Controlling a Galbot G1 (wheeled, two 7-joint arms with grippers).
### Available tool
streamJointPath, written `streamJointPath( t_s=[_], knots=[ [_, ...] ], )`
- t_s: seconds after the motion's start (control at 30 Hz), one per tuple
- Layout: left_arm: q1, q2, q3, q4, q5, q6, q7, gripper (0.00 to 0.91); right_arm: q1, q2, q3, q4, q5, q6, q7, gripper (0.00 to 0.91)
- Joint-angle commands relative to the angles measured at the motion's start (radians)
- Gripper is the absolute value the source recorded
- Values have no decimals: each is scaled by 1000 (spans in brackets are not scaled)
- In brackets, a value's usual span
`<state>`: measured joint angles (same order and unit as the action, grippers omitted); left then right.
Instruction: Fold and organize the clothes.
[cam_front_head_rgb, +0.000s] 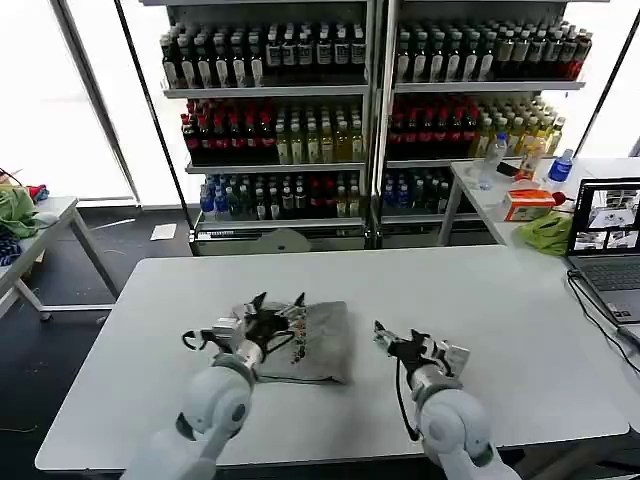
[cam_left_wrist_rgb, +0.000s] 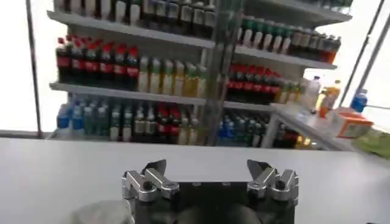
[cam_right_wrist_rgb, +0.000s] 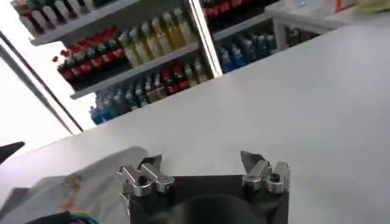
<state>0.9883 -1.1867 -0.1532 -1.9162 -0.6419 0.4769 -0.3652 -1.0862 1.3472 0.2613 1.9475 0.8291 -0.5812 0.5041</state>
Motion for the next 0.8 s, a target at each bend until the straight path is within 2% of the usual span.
streamJointPath(
  t_s=[0.03, 0.2, 0.4, 0.53, 0.77, 0.8],
  knots=[
    [101, 160, -205, -84, -47, 36, -19, 907, 250, 46, -149, -196, 245, -1, 54, 907],
    [114, 155, -223, -87, -56, 41, -23, 907, 274, 57, -178, -249, 252, -1, 74, 836],
    [122, 151, -235, -88, -64, 44, -28, 907, 270, 64, -190, -282, 239, -1, 73, 836],
    [121, 152, -239, -84, -75, 49, -36, 907, 262, 74, -189, -296, 225, 0, 76, 766],
    [124, 143, -237, -78, -86, 53, -43, 907, 264, 72, -174, -327, 223, 1, 73, 766],
    [124, 142, -237, -78, -91, 55, -45, 907, 265, 74, -175, -335, 220, 1, 72, 685]
  ],
)
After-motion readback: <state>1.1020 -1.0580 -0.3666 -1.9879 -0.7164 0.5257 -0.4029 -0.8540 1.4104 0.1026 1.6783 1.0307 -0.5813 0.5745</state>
